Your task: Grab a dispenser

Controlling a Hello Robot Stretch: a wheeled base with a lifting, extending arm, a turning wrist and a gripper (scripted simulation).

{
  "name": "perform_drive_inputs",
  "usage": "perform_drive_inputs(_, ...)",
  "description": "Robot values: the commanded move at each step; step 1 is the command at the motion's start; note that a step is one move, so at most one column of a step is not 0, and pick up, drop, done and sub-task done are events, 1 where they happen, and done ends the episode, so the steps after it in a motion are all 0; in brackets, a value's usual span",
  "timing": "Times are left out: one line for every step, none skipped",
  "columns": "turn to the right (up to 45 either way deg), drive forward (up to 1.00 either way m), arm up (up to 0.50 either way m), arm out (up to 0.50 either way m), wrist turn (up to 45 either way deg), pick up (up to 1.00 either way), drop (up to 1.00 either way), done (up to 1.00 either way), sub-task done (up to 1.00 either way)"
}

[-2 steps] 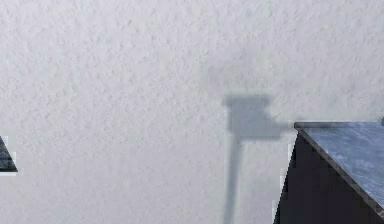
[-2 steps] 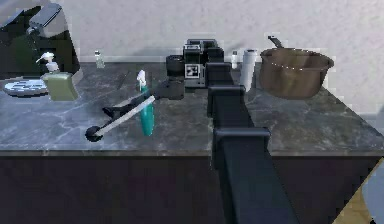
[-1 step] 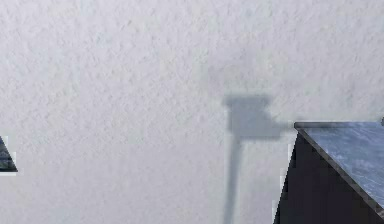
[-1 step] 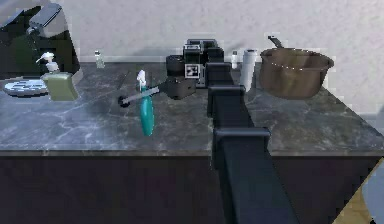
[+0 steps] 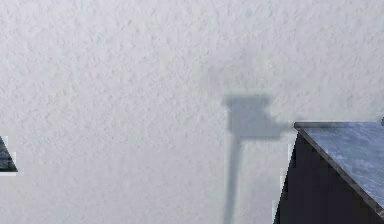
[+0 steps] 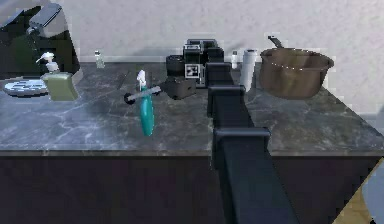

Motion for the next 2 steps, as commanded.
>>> perform_drive_inputs(0.0, 0.0, 0.0, 0.0, 0.0, 1.0, 0.0, 0.0, 0.0)
perform_drive_inputs(0.0, 0.0, 0.0, 0.0, 0.0, 0.0, 0.0, 1.0, 0.0)
